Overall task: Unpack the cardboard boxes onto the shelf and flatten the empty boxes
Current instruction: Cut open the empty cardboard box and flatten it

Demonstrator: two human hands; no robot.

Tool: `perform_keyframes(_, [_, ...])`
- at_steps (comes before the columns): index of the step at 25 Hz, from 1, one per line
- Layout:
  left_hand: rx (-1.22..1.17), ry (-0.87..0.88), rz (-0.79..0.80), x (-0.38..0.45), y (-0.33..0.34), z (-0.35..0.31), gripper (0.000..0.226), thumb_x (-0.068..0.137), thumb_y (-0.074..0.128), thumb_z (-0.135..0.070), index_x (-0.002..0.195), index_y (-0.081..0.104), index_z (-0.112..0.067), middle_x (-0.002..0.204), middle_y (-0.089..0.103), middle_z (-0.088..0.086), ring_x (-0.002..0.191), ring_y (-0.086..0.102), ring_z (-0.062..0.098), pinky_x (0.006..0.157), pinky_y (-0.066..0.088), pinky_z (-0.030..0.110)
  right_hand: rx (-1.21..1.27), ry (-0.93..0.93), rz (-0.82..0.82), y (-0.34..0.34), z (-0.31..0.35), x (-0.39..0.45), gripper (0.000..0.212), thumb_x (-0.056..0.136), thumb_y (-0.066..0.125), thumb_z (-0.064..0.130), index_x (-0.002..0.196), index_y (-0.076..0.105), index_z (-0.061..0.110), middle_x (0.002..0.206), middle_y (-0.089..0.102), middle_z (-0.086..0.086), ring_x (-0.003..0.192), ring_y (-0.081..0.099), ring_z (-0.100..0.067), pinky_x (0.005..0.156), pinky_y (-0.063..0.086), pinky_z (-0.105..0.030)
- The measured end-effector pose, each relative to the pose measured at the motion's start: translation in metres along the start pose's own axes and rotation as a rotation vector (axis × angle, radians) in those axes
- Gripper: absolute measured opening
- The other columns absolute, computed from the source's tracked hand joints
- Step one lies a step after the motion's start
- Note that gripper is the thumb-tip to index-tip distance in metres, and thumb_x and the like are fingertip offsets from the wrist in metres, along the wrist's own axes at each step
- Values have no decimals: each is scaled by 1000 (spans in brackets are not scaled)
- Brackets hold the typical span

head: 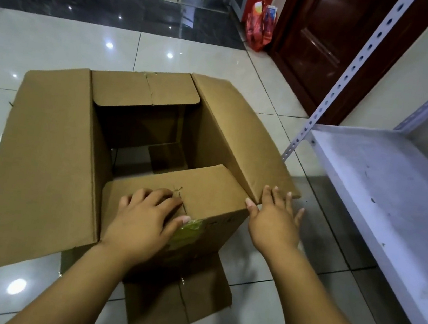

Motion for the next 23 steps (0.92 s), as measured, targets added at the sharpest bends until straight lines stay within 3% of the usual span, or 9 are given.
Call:
perform_keyframes(2, [41,4,2,1,-1,-2,69,86,12,-72,143,33,-39,148,32,-13,133,26,15,108,21,38,205,11,27,8,-3,1,57,102,26,48,151,22,19,156,27,-6,144,23,-30,117,17,-53])
perform_keyframes(4, [51,7,-3,3,-2,0,61,90,15,-64,142,34,-39,147,33,-13,133,27,15,108,22,37,323,24,17,10,-4,-1,50,102,31,45,144,36,20,142,46,-6,127,45,-27,106,37,-47])
perform_keyframes(6, [27,8,-11,5,-4,4,59,90,19,-63,140,38,-38,145,38,-12,131,29,15,106,23,37,380,32,6,12,-2,-7,42,101,34,41,134,46,19,124,56,-5,109,54,-24,91,46,-40])
perform_keyframes(8, [-4,-7,-7,7,-5,14,57,90,27,-64,139,40,-37,143,40,-12,130,30,14,105,25,38,439,36,14,19,-2,-16,36,102,34,39,126,52,18,111,58,-2,97,55,-20,79,46,-34])
perform_keyframes(12, [-125,-103,5,13,-9,39,57,89,40,-64,138,41,-35,144,39,-10,133,29,16,108,24,42,594,77,52,35,-4,-32,35,102,37,38,126,53,19,108,57,2,94,52,-15,79,42,-31])
perform_keyframes(14, [-161,-136,18,21,-12,47,59,90,40,-63,141,39,-32,147,37,-9,137,25,18,112,21,45,639,82,44,36,-4,-35,37,102,37,37,131,51,18,115,59,-1,98,51,-16,82,40,-30])
perform_keyframes(19, [33,-136,143,49,-4,50,72,91,29,-67,150,22,-27,157,23,-2,146,10,22,117,-1,51,623,77,19,40,-4,-34,48,102,34,42,143,43,19,135,53,-3,120,50,-22,98,43,-37])
perform_keyframes(23, [102,-132,112,58,-13,44,74,91,30,-66,149,26,-21,150,34,6,141,22,26,118,2,52,545,63,40,39,-2,-38,55,101,30,46,149,32,20,146,43,-4,130,44,-23,103,40,-39])
Point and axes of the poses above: each hand's wrist, its own x-axis towards the middle knuckle, its own y-axis out of the palm, z = x × y, the point moved 10 cm from there along x, towards the middle knuckle
